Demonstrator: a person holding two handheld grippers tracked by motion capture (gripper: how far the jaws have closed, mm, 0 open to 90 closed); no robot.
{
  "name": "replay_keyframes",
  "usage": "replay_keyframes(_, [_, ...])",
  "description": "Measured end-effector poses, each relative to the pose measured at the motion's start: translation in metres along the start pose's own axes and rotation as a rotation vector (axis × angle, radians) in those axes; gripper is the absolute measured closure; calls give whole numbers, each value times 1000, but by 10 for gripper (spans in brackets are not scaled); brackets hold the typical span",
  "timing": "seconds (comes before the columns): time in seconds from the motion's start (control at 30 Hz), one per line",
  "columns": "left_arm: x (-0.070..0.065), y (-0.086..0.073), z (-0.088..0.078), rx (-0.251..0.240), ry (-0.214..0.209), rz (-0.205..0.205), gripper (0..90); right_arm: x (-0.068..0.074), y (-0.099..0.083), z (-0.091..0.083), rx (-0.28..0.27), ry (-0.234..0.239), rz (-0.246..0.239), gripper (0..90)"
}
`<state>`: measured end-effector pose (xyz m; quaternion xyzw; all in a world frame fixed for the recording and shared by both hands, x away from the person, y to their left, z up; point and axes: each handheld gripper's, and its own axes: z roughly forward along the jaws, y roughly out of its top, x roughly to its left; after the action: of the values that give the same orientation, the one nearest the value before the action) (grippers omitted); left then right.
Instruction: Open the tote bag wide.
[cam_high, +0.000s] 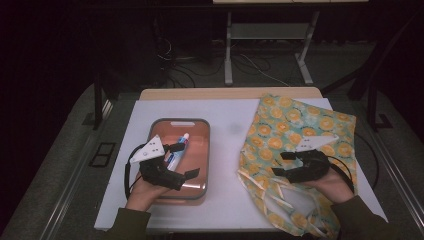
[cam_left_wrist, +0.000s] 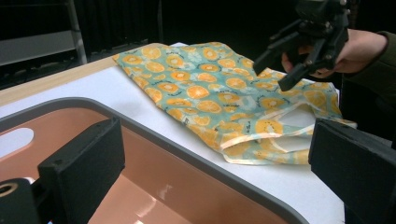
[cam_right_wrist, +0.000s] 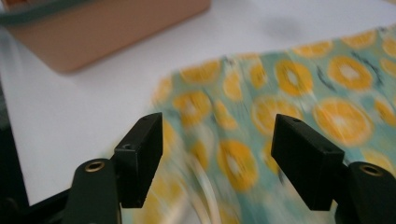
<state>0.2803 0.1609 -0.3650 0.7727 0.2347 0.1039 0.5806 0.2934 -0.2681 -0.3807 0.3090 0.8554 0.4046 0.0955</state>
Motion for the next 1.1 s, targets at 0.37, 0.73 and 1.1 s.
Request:
replay_keyframes(0.37, [0, 0, 0, 0, -1, 4, 22, -16, -56, 7, 179, -27, -47, 372])
replay_keyframes(0.73, [0, 0, 0, 0, 2, 7, 25, -16, -69, 13, 213, 14, -118, 774])
replay_keyframes(1.1, [0, 0, 0, 1, 1, 7, 25, -15, -55, 20, 161, 31, -49, 897])
